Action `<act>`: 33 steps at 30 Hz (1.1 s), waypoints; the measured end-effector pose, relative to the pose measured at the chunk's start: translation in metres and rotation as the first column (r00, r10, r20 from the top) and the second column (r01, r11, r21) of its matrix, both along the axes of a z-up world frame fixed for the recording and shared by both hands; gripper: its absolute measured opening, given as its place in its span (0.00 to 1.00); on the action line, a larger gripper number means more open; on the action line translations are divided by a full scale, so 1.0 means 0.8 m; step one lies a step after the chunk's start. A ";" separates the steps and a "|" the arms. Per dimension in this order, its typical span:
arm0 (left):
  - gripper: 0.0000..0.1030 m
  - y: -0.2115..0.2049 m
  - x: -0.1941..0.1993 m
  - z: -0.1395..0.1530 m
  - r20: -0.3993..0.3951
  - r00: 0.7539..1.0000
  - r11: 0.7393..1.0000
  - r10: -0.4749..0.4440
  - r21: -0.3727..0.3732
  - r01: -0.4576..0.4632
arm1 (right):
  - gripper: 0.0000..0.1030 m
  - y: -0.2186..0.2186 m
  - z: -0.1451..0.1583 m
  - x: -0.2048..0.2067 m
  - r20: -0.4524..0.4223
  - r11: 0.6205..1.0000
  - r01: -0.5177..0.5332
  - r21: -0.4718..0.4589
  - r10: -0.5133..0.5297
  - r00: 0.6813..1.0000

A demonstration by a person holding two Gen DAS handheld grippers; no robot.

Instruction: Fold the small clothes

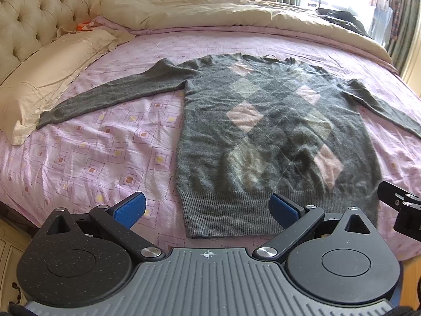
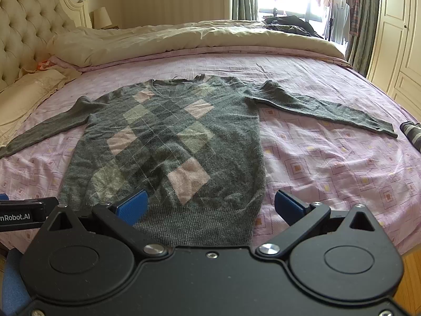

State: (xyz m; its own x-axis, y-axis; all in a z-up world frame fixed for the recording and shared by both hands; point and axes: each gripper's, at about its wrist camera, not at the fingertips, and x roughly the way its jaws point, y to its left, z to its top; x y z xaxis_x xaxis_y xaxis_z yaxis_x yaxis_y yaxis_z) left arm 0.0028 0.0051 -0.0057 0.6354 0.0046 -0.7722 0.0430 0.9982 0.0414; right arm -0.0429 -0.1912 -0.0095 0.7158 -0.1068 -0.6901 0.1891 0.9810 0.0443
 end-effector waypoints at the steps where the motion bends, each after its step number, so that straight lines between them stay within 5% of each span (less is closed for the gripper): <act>1: 0.98 0.000 0.000 0.000 -0.001 1.000 1.000 0.000 0.000 0.000 | 0.99 0.000 -0.001 0.000 -0.001 1.000 0.000 0.001 0.000 1.000; 33: 0.98 0.002 0.009 -0.013 -0.035 0.999 1.000 0.004 -0.005 -0.004 | 0.99 0.000 -0.016 0.016 -0.057 0.999 -0.010 0.050 0.013 0.998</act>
State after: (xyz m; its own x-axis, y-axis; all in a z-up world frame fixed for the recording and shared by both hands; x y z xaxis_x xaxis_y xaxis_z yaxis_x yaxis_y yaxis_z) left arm 0.0103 0.0068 -0.0165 0.6078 0.0029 -0.7941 0.0407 0.9986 0.0348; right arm -0.0300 -0.1911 -0.0223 0.6755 -0.0632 -0.7346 0.1813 0.9800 0.0824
